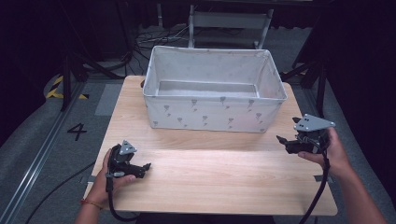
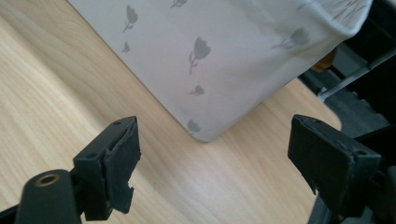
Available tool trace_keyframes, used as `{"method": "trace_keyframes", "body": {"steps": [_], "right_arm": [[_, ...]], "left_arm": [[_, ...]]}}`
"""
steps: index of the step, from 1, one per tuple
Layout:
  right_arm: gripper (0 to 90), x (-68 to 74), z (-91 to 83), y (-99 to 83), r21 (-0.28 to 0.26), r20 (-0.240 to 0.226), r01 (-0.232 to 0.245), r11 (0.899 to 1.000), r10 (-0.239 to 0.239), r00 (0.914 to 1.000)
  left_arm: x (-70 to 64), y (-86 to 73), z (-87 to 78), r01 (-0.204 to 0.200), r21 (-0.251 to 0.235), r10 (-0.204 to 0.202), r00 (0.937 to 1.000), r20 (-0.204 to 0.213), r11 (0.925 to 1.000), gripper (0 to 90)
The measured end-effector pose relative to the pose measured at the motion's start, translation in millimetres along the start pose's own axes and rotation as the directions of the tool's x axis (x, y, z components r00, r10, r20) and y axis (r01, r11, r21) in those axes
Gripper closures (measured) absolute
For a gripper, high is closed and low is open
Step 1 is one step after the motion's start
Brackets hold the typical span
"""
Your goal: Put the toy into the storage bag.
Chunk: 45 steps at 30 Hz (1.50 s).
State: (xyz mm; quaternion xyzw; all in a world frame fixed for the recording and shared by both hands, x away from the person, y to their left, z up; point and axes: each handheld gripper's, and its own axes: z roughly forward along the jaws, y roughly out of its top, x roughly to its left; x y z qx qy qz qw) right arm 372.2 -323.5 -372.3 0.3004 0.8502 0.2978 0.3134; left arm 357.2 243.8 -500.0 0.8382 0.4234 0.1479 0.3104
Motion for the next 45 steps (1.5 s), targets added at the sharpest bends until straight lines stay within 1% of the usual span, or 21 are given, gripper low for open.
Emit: {"method": "trace_keyframes", "body": {"steps": [2,5,6,9,10,13,14,16,17,18,21,25,27,30,31,32,34,37,40,43,45], "right_arm": [[17.4,3.6,2.5,-6.1,0.010,-0.013,-0.007,1.000,0.007,0.9999],[17.3,8.9,8.0,-15.0,0.054,0.002,0.005,0.999,-0.005,1.0000],[17.3,11.0,10.2,-19.4,0.063,-0.005,0.004,0.998,-0.003,1.0000],[17.3,13.7,12.3,-24.7,0.067,-0.007,0.000,0.998,0.001,1.0000],[17.3,16.6,15.2,-31.5,0.072,-0.017,0.000,0.997,0.002,0.9999],[17.3,19.5,17.3,-37.0,0.077,-0.022,-0.008,0.997,0.010,0.9997],[17.3,22.0,19.1,-42.2,0.081,-0.027,-0.019,0.997,0.021,0.9994],[17.3,22.7,19.5,-44.3,0.079,-0.028,-0.020,0.997,0.022,0.9994],[17.3,23.7,20.2,-48.0,0.073,-0.028,-0.025,0.997,0.027,0.9992],[17.3,25.5,20.8,-53.9,0.059,-0.034,-0.043,0.997,0.045,0.9984],[17.3,26.9,21.5,-60.3,0.052,-0.039,-0.050,0.997,0.052,0.9979],[17.6,27.0,23.4,-75.9,0.047,-0.047,-0.092,0.995,0.094,0.9944],[17.6,26.9,24.3,-83.6,0.050,-0.058,-0.125,0.991,0.128,0.9901],[17.9,26.4,24.6,-93.8,0.050,-0.055,-0.154,0.987,0.156,0.9862],[17.9,26.4,24.6,-93.8,0.050,-0.055,-0.154,0.987,0.156,0.9862],[17.9,25.9,24.6,-101.4,0.044,-0.063,-0.179,0.983,0.181,0.9814],[17.9,25.8,24.8,-104.6,0.046,-0.064,-0.190,0.981,0.193,0.9791],[17.7,26.8,25.8,-115.6,0.056,-0.096,-0.221,0.974,0.225,0.9696],[17.7,29.6,26.8,-124.9,0.065,-0.106,-0.236,0.970,0.242,0.9644],[17.2,31.3,27.4,-132.7,0.069,-0.129,-0.275,0.959,0.282,0.9506],[16.7,32.7,26.6,-137.3,0.063,-0.134,-0.287,0.956,0.294,0.9465]], "left_arm": [[-0.3,-0.1,0.0,0.004,0.000,-0.004,1.0000,0.000,1.0000,0.4],[-0.3,-0.1,0.0,0.004,0.000,-0.004,1.0000,-0.001,1.0000,0.5],[-0.3,-0.1,0.0,0.004,0.000,-0.004,1.0000,-0.001,1.0000,0.4],[-0.3,-0.1,0.0,0.004,0.000,-0.004,1.0000,-0.001,1.0000,0.4],[-0.3,-0.1,0.0,0.004,0.000,-0.004,1.0000,-0.001,1.0000,0.4],[-0.3,-0.1,0.0,0.004,0.000,-0.004,1.0000,-0.001,1.0000,0.4],[-0.2,0.0,-0.2,0.001,0.001,-0.001,1.0000,-0.001,1.0000,0.4],[-0.5,-0.2,0.1,0.007,-0.002,-0.007,1.0000,-0.001,1.0000,0.4],[-0.2,-0.1,-0.1,0.001,0.000,-0.001,1.0000,-0.001,1.0000,0.4],[-0.3,-0.1,0.0,0.004,0.000,-0.004,1.0000,-0.001,1.0000,0.4],[-0.4,-0.1,0.0,0.004,0.000,-0.004,1.0000,-0.001,1.0000,0.4],[-0.5,-0.2,0.1,0.007,-0.002,-0.007,1.0000,-0.001,1.0000,0.4],[-0.5,-0.1,0.0,0.007,-0.001,-0.007,1.0000,0.000,1.0000,0.4],[-0.3,-0.1,-0.2,0.002,0.001,-0.002,1.0000,-0.002,1.0000,0.5],[-0.3,-0.1,-0.2,0.002,0.001,-0.002,1.0000,-0.002,1.0000,0.4],[-0.2,-0.1,-0.2,0.001,0.002,-0.001,1.0000,-0.002,1.0000,0.4],[-0.4,-0.1,-0.1,0.005,-0.001,-0.005,1.0000,-0.003,1.0000,0.5],[-0.6,-0.2,-0.1,0.005,-0.001,-0.005,1.0000,-0.004,1.0000,0.5],[-0.6,-0.2,-0.3,0.004,0.001,-0.004,1.0000,-0.006,1.0000,0.5],[-1.6,-0.7,-0.6,0.015,0.001,-0.015,0.9999,-0.005,0.9999,0.5],[-1.9,-1.4,-1.0,0.017,-0.001,-0.017,0.9998,-0.009,0.9999,0.5]]}}
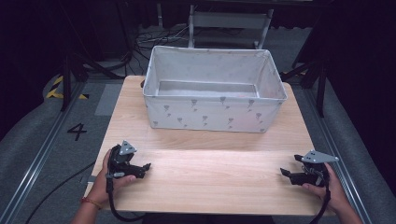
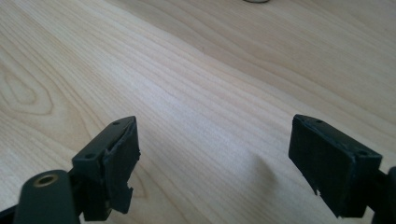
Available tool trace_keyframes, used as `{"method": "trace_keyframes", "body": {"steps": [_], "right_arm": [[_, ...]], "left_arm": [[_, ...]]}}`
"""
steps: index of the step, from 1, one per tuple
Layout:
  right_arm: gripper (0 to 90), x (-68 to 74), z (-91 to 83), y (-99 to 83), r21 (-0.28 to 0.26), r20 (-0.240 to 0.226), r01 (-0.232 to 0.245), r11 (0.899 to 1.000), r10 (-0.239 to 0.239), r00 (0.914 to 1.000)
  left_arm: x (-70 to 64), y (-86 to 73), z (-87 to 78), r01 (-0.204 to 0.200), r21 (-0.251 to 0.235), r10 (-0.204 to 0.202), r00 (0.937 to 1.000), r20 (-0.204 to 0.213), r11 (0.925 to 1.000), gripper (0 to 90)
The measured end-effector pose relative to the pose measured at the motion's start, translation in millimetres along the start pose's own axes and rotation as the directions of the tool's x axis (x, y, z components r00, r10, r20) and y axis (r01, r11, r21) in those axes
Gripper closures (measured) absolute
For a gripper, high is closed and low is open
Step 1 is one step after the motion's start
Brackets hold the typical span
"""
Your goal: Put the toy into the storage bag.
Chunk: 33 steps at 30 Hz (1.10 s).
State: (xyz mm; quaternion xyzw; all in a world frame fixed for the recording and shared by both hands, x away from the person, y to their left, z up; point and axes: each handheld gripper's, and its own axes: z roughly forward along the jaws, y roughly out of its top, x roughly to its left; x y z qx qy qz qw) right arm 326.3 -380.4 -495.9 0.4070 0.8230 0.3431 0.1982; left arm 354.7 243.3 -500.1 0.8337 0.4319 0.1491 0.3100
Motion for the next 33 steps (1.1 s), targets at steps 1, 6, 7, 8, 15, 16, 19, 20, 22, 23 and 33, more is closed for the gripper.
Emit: {"method": "trace_keyframes", "body": {"steps": [1,6,7,8,15,16,19,20,22,23,33], "right_arm": [[16.7,0.0,0.2,-1.7,0.002,0.002,-0.006,1.000,0.006,1.0000],[15.7,0.0,-0.1,-13.1,0.001,0.002,-0.075,0.997,0.075,0.9972],[15.7,0.0,-0.1,-13.1,0.001,0.002,-0.075,0.997,0.075,0.9972],[15.1,-0.2,-0.5,-13.4,0.004,0.003,-0.085,0.996,0.085,0.9964],[13.6,-1.3,0.4,-13.4,0.009,0.003,-0.096,0.995,0.096,0.9954],[13.6,-1.4,0.4,-13.4,0.009,0.002,-0.096,0.995,0.096,0.9954],[13.5,-0.8,0.3,-13.4,0.008,0.013,-0.108,0.994,0.108,0.9940],[13.4,-0.6,0.3,-13.4,0.008,0.018,-0.111,0.994,0.110,0.9937],[13.3,-0.6,0.3,-13.4,0.009,0.019,-0.111,0.994,0.111,0.9936],[13.2,-0.6,0.4,-13.4,0.009,0.019,-0.111,0.994,0.111,0.9937],[13.1,-0.5,0.4,-13.4,0.009,0.021,-0.112,0.994,0.112,0.9935]], "left_arm": [[0.0,-0.1,-0.3,0.000,0.002,0.000,1.0000,-0.001,1.0000,0.6],[-0.3,-0.2,-0.2,0.003,0.000,-0.003,1.0000,-0.002,1.0000,0.6],[-0.3,-0.2,-0.2,0.003,0.000,-0.003,1.0000,-0.002,1.0000,0.5],[-0.3,-0.3,-0.2,0.003,-0.001,-0.003,1.0000,-0.003,1.0000,0.5],[-0.9,-0.4,-0.4,0.009,0.001,-0.009,0.9999,-0.005,1.0000,0.5],[-1.2,-0.7,-0.4,0.012,-0.002,-0.012,0.9999,-0.008,0.9999,0.5],[-2.6,-1.2,-0.8,0.026,-0.002,-0.026,0.9995,-0.016,0.9997,0.5],[-2.8,-1.3,-0.9,0.028,-0.001,-0.028,0.9995,-0.017,0.9996,0.5],[-2.8,-1.3,-1.0,0.028,-0.001,-0.028,0.9995,-0.017,0.9996,0.5],[-2.9,-1.3,-1.0,0.028,-0.001,-0.028,0.9994,-0.017,0.9996,0.5],[-3.8,-2.1,-2.0,0.043,0.001,-0.043,0.9985,-0.032,0.9991,0.5]]}}
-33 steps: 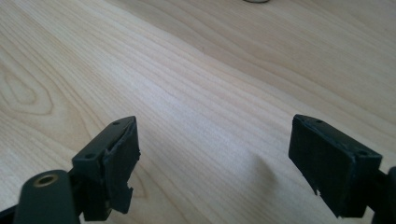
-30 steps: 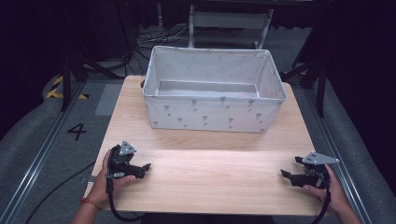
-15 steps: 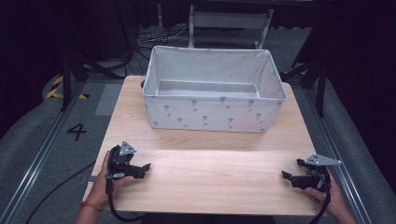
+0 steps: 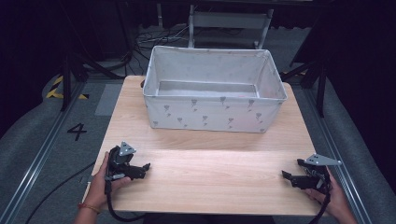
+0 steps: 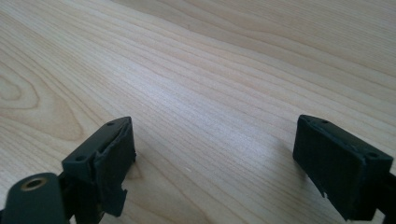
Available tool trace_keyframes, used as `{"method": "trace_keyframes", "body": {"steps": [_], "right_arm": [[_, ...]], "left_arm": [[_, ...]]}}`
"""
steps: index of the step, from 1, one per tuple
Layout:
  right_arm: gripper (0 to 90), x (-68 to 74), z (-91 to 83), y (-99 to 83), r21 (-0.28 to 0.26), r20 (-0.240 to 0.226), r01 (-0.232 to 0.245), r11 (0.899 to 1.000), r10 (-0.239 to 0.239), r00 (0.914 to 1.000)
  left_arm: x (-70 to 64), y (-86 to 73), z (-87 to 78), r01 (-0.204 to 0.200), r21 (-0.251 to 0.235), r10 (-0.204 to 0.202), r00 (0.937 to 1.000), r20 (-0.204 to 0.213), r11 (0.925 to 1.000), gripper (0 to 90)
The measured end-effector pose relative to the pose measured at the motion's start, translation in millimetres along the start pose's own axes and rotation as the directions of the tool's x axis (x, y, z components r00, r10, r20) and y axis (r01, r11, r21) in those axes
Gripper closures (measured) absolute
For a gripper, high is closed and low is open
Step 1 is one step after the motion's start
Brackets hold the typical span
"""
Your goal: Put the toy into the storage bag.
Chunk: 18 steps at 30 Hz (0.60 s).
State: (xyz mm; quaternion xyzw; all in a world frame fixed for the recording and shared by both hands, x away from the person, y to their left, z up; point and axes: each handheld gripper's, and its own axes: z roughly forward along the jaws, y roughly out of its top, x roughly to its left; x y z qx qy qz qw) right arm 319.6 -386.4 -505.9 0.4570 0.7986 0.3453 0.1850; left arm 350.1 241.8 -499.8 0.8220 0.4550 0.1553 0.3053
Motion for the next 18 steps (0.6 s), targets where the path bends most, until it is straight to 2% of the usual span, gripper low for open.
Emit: {"method": "trace_keyframes", "body": {"steps": [18], "right_arm": [[13.1,0.0,0.0,0.0,0.000,0.000,0.000,1.000,0.000,1.0000]], "left_arm": [[-0.6,0.0,0.4,0.018,-0.003,-0.018,0.9998,-0.010,0.9998,0.1]]}}
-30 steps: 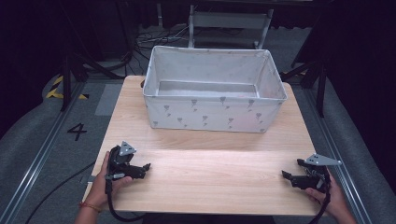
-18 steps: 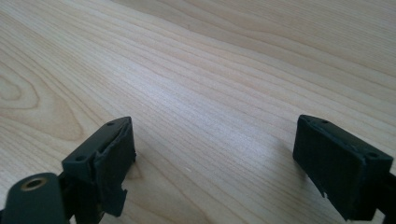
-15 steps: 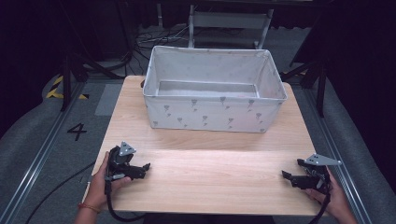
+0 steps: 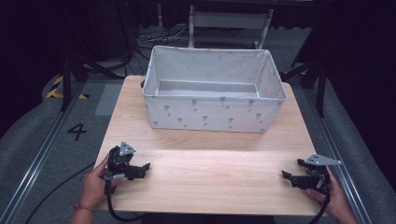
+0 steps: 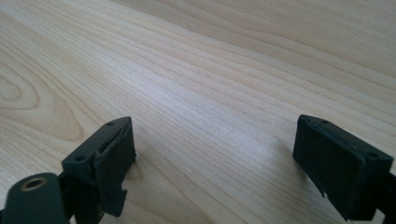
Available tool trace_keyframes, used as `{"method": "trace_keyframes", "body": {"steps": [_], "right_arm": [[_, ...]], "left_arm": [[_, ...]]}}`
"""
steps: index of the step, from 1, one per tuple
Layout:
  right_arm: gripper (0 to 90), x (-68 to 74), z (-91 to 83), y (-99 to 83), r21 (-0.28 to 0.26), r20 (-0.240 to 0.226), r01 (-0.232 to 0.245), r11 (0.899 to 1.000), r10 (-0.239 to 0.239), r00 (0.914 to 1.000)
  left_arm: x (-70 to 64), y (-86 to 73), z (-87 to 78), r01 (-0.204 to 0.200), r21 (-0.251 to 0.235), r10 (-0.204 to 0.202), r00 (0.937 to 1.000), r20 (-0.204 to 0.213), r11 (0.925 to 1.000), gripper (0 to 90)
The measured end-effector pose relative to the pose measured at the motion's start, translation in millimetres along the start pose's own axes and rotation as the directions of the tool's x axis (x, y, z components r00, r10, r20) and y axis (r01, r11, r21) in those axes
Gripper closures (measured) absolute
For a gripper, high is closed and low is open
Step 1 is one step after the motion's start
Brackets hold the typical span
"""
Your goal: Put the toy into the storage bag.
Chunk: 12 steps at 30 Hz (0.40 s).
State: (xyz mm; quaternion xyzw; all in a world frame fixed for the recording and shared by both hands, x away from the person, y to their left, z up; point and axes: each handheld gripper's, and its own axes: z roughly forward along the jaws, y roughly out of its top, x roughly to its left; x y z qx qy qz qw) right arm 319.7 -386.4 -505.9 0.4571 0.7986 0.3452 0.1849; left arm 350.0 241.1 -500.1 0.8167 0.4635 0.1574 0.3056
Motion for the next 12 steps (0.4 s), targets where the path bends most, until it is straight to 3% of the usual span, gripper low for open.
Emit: {"method": "trace_keyframes", "body": {"steps": [12], "right_arm": [[13.1,0.1,-0.3,-0.2,0.001,-0.001,-0.001,1.000,0.001,1.0000]], "left_arm": [[-0.1,0.2,0.2,-0.001,-0.001,0.001,1.0000,-0.004,1.0000,0.0]]}}
